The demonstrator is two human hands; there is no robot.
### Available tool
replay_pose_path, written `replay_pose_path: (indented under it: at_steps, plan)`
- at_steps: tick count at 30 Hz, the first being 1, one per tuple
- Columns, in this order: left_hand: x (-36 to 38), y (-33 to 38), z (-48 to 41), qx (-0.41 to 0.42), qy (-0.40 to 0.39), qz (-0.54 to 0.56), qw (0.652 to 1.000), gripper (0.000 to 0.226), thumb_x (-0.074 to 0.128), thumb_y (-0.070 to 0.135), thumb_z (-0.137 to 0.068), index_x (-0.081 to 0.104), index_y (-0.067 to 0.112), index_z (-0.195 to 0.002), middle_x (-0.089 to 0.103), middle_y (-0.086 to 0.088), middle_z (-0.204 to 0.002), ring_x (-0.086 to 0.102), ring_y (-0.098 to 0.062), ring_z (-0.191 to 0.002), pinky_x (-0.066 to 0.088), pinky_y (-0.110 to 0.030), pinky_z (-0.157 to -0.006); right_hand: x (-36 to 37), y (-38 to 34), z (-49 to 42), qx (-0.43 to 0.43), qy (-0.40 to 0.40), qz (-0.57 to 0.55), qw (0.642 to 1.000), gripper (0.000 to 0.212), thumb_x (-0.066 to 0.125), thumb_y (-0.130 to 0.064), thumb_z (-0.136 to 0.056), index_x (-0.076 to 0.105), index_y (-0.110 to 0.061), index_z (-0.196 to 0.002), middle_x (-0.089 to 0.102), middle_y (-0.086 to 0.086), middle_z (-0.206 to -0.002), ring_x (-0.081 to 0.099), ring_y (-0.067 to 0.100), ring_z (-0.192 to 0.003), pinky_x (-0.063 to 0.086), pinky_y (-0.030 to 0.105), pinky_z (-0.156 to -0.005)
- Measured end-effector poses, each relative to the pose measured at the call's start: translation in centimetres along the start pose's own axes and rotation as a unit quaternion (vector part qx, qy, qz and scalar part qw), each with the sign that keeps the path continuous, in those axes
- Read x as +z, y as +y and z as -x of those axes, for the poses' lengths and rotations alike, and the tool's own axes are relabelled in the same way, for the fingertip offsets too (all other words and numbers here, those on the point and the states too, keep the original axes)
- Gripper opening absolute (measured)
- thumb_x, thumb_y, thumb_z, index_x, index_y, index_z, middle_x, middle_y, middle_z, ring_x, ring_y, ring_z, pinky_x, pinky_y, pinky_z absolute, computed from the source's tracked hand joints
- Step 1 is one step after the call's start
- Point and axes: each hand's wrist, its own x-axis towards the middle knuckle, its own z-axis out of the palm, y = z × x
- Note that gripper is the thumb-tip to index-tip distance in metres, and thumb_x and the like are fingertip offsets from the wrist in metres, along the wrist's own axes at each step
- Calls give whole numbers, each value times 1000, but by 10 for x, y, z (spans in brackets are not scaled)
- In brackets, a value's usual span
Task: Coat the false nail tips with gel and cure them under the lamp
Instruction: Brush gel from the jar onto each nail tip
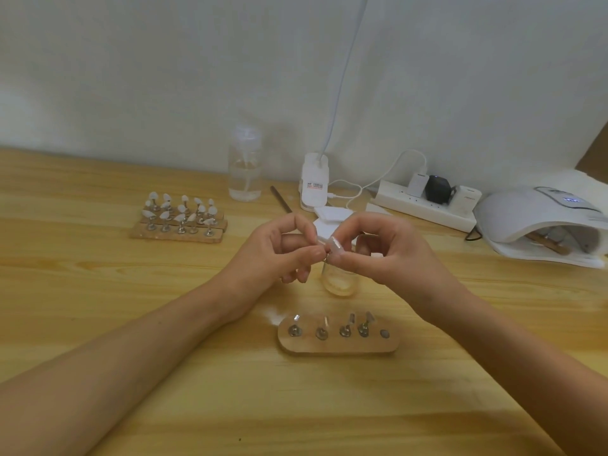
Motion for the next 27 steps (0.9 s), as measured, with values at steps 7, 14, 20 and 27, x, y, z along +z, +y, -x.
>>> replay_pose_path:
  at_steps: [7, 14, 20, 27]
  plan:
    - [5, -2, -1, -33, 42, -51, 997, 31, 50, 35, -94, 55, 8, -79, 69, -4, -68, 49, -10, -47, 36, -15, -42, -15, 18, 46, 80, 31, -7, 996, 16, 79, -24, -76, 64, -26, -70, 58, -8, -65, 46, 11, -56, 39, 13, -51]
    - [7, -3, -3, -42, 45, -49, 997, 32, 52, 38, -91, 57, 10, -77, 67, -4, -67, 50, -11, -48, 37, -15, -44, -18, 31, 79, 137, 38, 20, 990, 18, 82, -18, -74, 65, -23, -70, 65, 14, -79, 55, 29, -65, 40, 32, -65]
    - [6, -4, -2, -36, 43, -47, 997, 31, 53, 40, -88, 57, 13, -74, 68, -3, -67, 51, -10, -49, 38, -14, -45, -20, 32, 77, 163, 17, 29, 986, 15, 83, -20, -74, 70, -27, -74, 65, -2, -74, 56, 23, -63, 43, 30, -65]
    - [4, -7, -1, -30, 48, -46, 997, 30, 54, 41, -89, 58, 17, -72, 67, -5, -68, 51, -10, -49, 38, -14, -45, -27, 29, 71, 164, -53, 98, 980, 40, 92, -19, -64, 73, -42, -92, 57, -19, -77, 45, 0, -54, 39, 11, -57]
